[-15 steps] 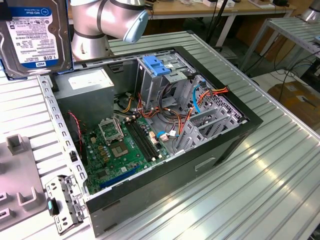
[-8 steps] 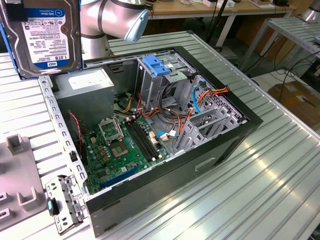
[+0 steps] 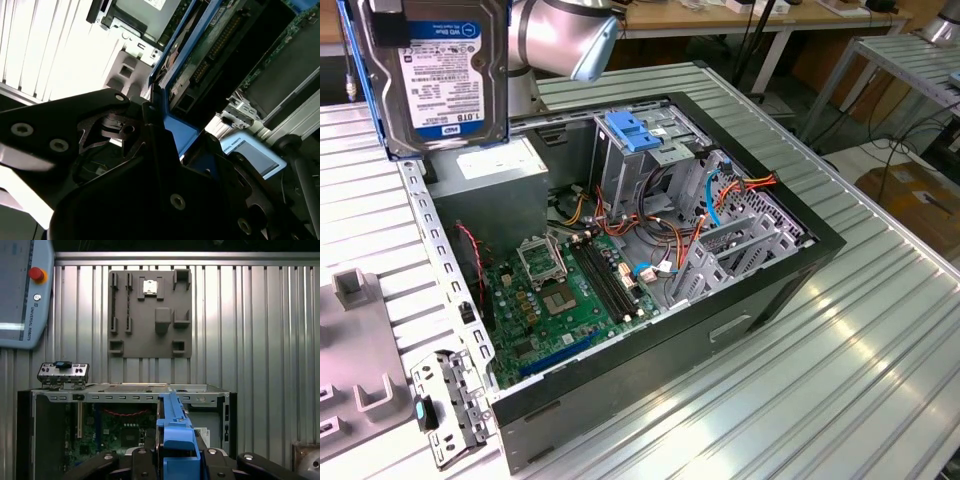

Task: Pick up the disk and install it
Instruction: 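Pick up the disk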

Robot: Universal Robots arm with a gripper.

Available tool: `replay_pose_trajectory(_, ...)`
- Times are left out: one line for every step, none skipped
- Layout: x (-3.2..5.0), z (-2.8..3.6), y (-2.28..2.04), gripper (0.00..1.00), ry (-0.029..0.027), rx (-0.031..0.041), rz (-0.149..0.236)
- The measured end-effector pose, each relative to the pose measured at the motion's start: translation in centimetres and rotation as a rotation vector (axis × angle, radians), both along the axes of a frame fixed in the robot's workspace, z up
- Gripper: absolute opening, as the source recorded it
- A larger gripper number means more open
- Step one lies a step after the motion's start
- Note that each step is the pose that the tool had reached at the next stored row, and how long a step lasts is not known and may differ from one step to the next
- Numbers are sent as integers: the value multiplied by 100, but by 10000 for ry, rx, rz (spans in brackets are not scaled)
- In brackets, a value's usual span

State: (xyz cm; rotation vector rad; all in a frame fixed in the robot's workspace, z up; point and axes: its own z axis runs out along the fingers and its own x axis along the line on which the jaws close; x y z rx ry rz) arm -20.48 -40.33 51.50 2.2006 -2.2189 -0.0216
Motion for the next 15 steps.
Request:
replay_pose_trajectory(34, -2, -12, 37, 1, -1, -1)
replay_pose_trajectory(65, -4, -23, 37, 0, 0, 0)
replay_pose_trajectory(104, -4, -29, 37, 2, -2, 0)
replay_pose_trajectory(139, -5, -33, 37, 0, -1, 0)
replay_pose_trajectory(168, -5, -36, 37, 1, -1, -1)
replay_pose_trajectory(197, -6, -39, 37, 1, -1, -1)
replay_pose_trajectory(233, -6, -42, 37, 1, -1, -1)
replay_pose_trajectory(305, -8, -49, 37, 1, -1, 0)
replay_pose_trajectory(351, -10, -51, 37, 1, -1, 0)
replay_pose_trajectory(381, -12, -53, 37, 0, 0, -2)
replay_pose_trajectory(419, -14, -56, 37, 1, -1, -1)
replay_pose_trajectory(455, -16, -57, 37, 1, -1, 0)
replay_pose_trajectory(504, -18, -61, 37, 1, -1, -1)
replay_pose_trajectory(563, -22, -68, 37, 0, 0, -1)
replay_pose_trajectory(604, -24, -73, 37, 0, 0, -1)
